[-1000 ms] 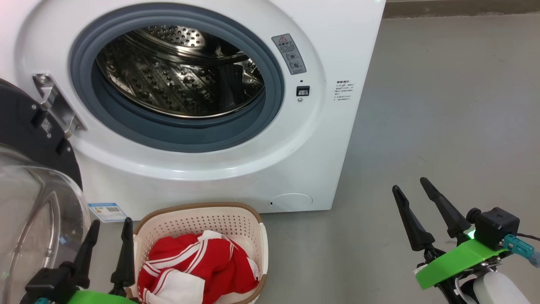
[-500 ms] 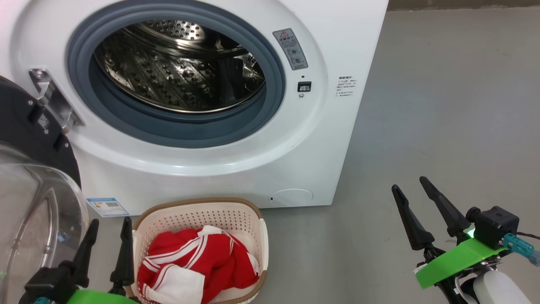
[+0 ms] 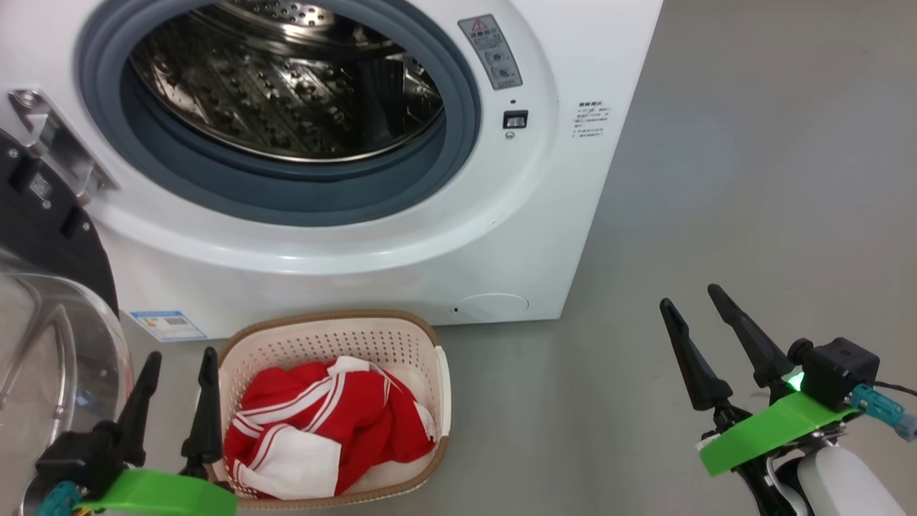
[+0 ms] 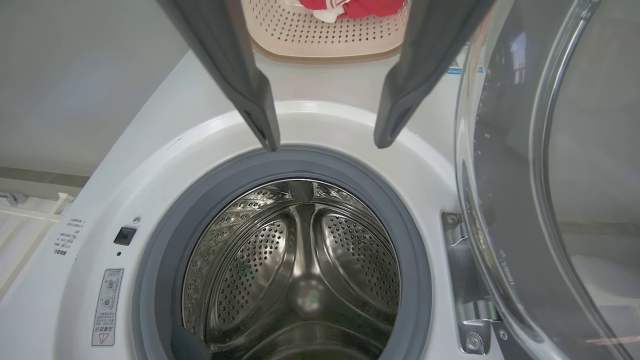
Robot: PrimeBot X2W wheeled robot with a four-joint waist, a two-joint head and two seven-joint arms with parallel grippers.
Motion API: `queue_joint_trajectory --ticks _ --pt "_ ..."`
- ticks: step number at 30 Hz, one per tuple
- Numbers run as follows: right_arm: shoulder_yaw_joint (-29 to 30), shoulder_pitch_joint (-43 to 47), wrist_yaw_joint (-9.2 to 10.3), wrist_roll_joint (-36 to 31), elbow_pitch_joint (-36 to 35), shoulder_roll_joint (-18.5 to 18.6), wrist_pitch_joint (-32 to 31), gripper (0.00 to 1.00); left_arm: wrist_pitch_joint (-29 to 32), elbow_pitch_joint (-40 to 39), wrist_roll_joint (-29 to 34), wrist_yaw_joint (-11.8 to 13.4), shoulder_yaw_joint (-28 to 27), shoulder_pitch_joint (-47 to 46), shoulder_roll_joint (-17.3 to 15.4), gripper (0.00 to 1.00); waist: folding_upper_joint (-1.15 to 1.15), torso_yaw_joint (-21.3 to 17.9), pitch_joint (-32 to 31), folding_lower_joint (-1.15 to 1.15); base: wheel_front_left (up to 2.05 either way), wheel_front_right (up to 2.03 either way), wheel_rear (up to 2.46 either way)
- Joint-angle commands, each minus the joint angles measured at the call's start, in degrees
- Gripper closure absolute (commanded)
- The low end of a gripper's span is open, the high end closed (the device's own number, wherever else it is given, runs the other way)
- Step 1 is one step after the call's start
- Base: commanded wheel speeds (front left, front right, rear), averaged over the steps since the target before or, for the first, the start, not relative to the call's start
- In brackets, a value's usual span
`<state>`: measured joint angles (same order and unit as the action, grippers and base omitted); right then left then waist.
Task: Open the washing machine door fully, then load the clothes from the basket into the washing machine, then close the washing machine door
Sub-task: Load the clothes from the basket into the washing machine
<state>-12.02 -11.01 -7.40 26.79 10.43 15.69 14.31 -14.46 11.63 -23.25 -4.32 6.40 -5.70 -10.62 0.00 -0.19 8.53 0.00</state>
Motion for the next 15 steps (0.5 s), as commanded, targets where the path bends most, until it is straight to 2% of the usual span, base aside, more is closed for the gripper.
queue_joint_trajectory --ticks 1,15 --pt "-0.71 -2.05 -0.09 -0.67 -1.63 0.18 0.69 0.0 -0.54 -0.78 0.55 -0.44 -2.18 -2.69 -1.39 0.0 0.0 -0.16 1.25 0.0 0.0 0.0 0.0" --pt "0.11 -5.83 -0.09 -2.12 -2.73 -2.23 0.69 0.0 -0.53 4.33 0.64 -0.57 -1.79 -9.04 -1.89 0.0 0.0 -1.4 10.0 0.0 0.0 0.0 0.0"
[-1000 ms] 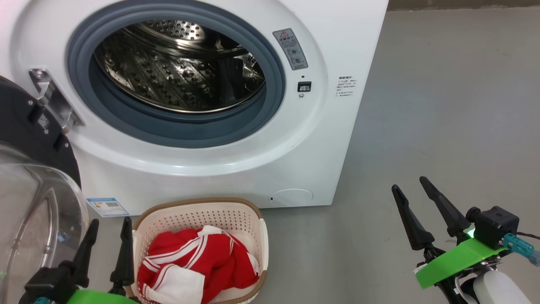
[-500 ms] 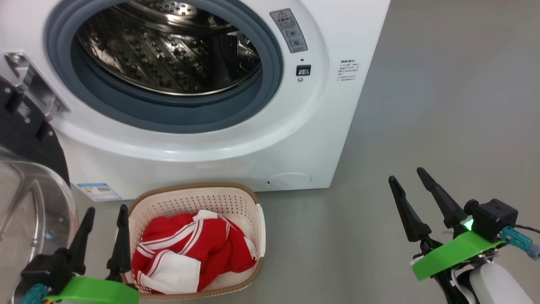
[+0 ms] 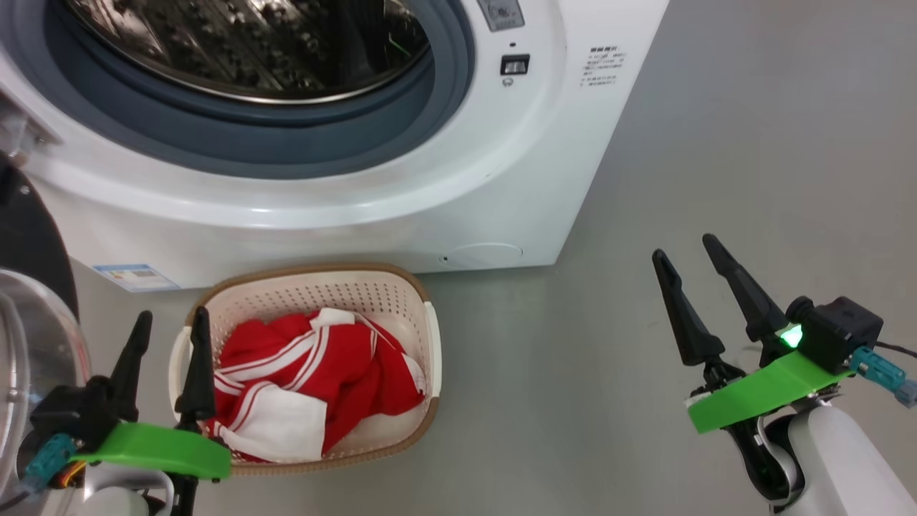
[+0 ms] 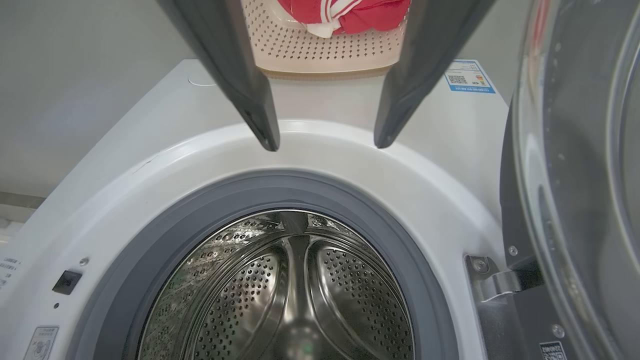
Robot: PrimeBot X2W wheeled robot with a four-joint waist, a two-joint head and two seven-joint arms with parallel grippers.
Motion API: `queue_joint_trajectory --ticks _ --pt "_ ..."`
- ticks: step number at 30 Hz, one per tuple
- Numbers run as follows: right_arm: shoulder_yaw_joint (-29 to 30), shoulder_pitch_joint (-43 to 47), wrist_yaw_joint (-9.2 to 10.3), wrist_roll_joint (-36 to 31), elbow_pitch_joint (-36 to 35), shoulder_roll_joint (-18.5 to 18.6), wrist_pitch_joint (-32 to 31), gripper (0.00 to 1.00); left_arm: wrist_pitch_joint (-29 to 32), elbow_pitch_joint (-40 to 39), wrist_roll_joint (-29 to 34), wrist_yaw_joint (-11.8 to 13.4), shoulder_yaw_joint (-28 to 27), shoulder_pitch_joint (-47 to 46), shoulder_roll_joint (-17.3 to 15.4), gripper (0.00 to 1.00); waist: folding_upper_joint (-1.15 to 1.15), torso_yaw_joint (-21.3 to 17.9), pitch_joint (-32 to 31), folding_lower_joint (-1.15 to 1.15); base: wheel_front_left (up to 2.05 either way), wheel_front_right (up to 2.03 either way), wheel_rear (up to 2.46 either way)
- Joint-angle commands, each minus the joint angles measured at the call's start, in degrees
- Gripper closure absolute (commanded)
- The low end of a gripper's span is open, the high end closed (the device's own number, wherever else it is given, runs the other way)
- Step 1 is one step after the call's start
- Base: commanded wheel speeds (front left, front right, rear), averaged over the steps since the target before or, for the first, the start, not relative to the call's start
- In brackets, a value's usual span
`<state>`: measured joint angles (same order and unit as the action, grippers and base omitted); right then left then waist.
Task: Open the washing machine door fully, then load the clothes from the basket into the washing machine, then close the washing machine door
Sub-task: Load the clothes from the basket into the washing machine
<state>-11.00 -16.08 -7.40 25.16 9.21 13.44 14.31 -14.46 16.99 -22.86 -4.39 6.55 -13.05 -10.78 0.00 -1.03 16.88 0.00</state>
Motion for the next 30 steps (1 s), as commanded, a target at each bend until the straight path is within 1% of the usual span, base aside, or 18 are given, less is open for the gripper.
queue_joint_trajectory --ticks 1,11,18,28,30 --pt "-0.82 -0.98 -0.09 -0.59 -1.58 -0.09 0.69 0.0 -0.53 -0.41 0.19 -0.59 -1.85 -2.13 -1.75 0.0 0.0 -0.68 2.21 0.0 0.0 0.0 0.0" --pt "-0.58 -3.79 -0.09 -1.4 -2.31 -1.63 0.69 0.0 -0.35 7.71 -1.13 -1.65 -0.87 -7.6 -2.44 0.0 0.0 -2.3 8.84 0.0 0.0 0.0 0.0" --pt "-0.52 -6.04 -0.09 -2.21 -3.16 -2.57 0.69 0.0 -0.39 14.24 -1.76 -2.51 0.71 -12.86 -3.71 0.0 0.0 -3.65 14.24 0.0 0.0 0.0 0.0" --pt "-0.69 -8.85 -0.09 -2.96 -4.13 -3.87 0.69 0.0 -0.49 24.64 -3.19 -3.03 3.6 -20.67 -4.92 0.0 0.0 -5.58 20.92 0.0 0.0 0.0 0.0" --pt "-0.67 -9.08 -0.09 -3.04 -4.23 -4.01 0.69 0.0 -0.49 25.71 -3.44 -3.05 3.97 -21.47 -5.09 0.0 0.0 -5.78 21.63 0.0 0.0 0.0 0.0"
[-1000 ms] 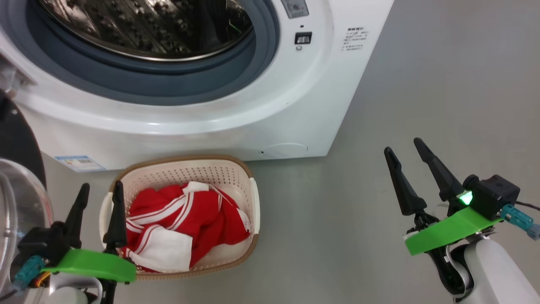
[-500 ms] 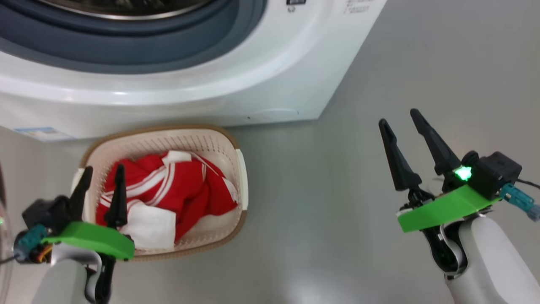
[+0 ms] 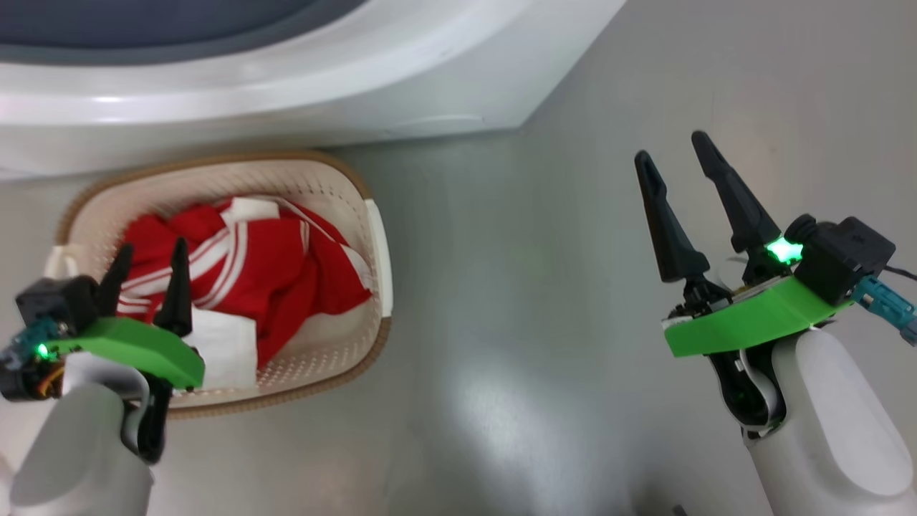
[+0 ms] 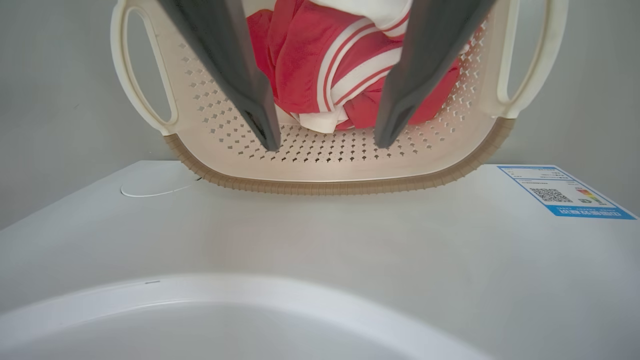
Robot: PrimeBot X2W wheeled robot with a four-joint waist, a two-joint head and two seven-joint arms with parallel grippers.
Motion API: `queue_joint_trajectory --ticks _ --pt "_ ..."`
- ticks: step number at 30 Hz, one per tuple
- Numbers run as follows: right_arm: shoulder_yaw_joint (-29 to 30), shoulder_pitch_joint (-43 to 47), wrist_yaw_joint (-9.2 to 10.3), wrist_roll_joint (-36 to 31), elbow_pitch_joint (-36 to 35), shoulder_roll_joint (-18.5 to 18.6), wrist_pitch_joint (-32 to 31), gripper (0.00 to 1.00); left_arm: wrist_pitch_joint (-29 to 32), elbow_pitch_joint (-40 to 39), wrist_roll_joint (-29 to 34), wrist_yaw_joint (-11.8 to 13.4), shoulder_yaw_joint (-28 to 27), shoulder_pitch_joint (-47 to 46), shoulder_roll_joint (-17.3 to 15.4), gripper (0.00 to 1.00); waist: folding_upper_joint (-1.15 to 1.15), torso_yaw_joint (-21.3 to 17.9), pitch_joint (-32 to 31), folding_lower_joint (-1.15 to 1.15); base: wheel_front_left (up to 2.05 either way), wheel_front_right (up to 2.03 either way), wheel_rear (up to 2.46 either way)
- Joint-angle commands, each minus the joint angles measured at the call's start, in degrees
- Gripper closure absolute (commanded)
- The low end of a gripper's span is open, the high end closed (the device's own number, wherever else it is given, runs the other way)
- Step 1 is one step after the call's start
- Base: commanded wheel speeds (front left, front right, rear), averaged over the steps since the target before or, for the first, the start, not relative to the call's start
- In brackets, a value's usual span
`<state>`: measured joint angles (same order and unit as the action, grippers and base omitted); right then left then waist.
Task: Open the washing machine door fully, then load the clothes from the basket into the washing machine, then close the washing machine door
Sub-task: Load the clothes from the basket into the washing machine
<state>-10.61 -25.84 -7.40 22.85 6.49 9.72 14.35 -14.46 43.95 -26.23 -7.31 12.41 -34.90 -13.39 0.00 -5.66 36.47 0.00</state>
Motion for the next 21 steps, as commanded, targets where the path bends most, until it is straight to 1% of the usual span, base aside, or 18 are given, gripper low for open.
queue_joint_trajectory --ticks 1,14,21 --pt "-1.07 0.44 -0.09 -0.79 -1.62 -0.45 0.65 0.0 -0.5 -0.29 -0.52 -0.14 -1.35 -0.38 -2.61 0.0 0.0 -1.37 2.75 0.0 0.0 0.0 0.0" --pt "-1.71 -2.06 -0.09 -1.26 -2.56 -2.98 0.65 0.0 0.31 10.53 -10.41 -0.17 6.95 -8.94 -6.22 0.0 0.0 -4.4 9.96 0.0 0.0 0.0 0.0" --pt "-1.84 -2.79 -0.09 -1.41 -3.09 -3.92 0.65 0.0 2.0 14.29 -13.42 -0.17 11.89 -12.86 -8.39 0.0 0.0 -5.85 13.07 0.0 0.0 0.0 0.0"
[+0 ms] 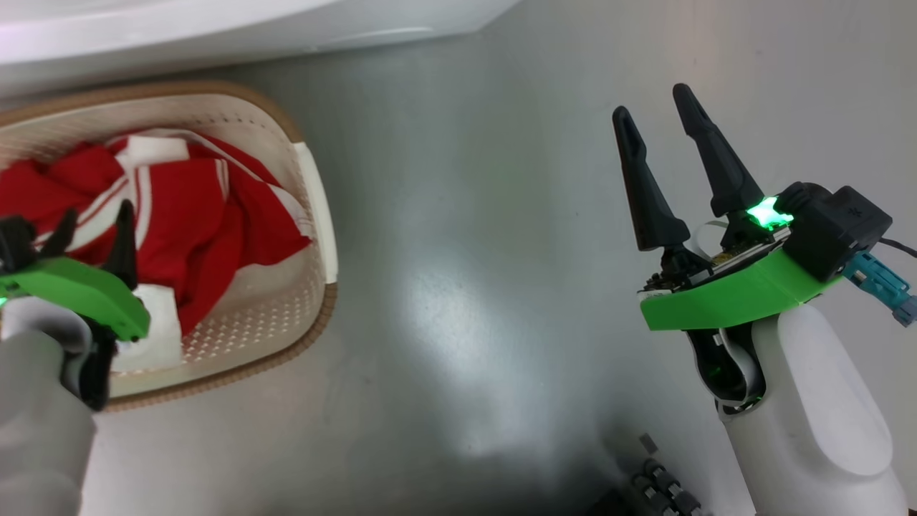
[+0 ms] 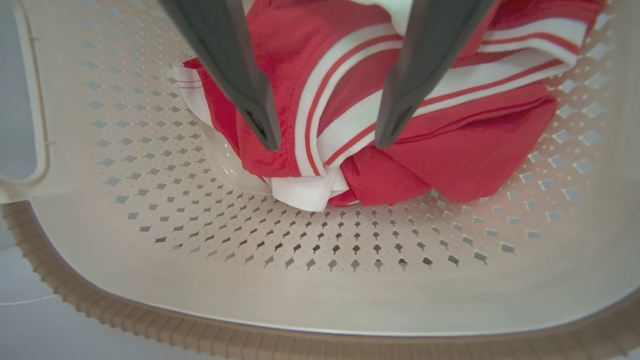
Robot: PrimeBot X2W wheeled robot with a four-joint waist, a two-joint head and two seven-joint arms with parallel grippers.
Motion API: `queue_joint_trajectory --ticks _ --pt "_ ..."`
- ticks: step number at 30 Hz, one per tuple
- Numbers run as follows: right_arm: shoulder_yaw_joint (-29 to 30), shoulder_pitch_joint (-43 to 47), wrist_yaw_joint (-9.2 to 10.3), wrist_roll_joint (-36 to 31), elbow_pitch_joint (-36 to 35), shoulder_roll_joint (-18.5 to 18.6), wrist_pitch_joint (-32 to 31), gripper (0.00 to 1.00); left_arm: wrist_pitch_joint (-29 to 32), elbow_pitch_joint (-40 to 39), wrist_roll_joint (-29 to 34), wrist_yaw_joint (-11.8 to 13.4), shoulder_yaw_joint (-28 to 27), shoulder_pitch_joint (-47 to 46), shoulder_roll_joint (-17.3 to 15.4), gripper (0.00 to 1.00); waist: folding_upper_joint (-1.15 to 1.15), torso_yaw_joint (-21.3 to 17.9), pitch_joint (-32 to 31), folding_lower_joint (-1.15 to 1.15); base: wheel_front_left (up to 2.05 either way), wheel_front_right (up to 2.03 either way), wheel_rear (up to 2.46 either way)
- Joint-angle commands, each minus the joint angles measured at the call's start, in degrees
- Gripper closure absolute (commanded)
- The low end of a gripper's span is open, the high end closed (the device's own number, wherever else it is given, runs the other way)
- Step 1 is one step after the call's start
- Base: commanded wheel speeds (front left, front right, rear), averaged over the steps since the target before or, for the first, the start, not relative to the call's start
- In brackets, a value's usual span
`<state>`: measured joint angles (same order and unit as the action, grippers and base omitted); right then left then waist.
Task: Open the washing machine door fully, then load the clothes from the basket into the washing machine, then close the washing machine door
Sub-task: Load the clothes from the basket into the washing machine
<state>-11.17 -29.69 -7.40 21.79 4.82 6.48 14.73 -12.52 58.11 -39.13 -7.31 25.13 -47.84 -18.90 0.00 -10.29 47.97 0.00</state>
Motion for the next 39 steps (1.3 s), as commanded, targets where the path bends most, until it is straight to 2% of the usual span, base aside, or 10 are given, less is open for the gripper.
queue_joint_trajectory --ticks 1,14,32,33,34,35,36,39 --pt "-1.31 0.94 -0.09 -0.35 -1.51 -0.78 0.27 0.0 0.26 0.65 -0.77 -0.17 -0.22 -0.38 -3.12 0.0 0.0 -1.45 1.94 0.0 0.0 0.0 0.0" --pt "-2.29 0.34 -0.09 -0.28 -2.78 -2.03 0.27 0.0 3.07 5.93 -5.03 -0.17 5.57 -5.31 -6.13 0.0 0.0 -4.42 6.56 0.0 0.0 0.0 0.0" --pt "-2.57 0.99 -0.09 -0.25 -2.65 -2.66 0.27 0.0 9.31 8.63 -8.6 -0.17 12.2 -6.74 -7.5 0.0 0.0 -5.11 6.64 0.0 0.0 0.0 0.0" --pt "-2.59 1.01 -0.09 -0.24 -2.6 -2.69 0.27 0.0 9.52 8.51 -8.92 -0.17 12.47 -6.74 -7.6 0.17 0.0 -5.09 6.58 0.0 0.0 0.0 0.0" --pt "-2.63 1.01 -0.09 -0.22 -2.54 -2.71 0.27 0.0 9.76 8.4 -9.26 -0.17 12.75 -6.72 -7.68 0.53 0.0 -5.08 6.52 0.0 0.0 0.0 0.0" --pt "-2.69 0.98 -0.09 -0.2 -2.48 -2.74 0.27 0.0 9.96 8.29 -9.6 -0.17 13.02 -6.68 -7.76 0.8 0.0 -5.07 6.44 0.0 0.0 0.0 0.0" --pt "-2.75 0.93 -0.09 -0.18 -2.43 -2.76 0.27 0.0 10.09 8.16 -9.9 -0.17 13.33 -6.59 -7.84 1.0 0.0 -5.06 6.34 0.0 0.0 0.0 0.0" --pt "-2.78 0.77 -0.09 -0.17 -2.28 -2.83 0.27 0.0 9.96 7.65 -10.66 -0.17 14.27 -6.33 -7.77 1.0 0.0 -4.9 5.93 0.0 0.0 0.0 0.0"
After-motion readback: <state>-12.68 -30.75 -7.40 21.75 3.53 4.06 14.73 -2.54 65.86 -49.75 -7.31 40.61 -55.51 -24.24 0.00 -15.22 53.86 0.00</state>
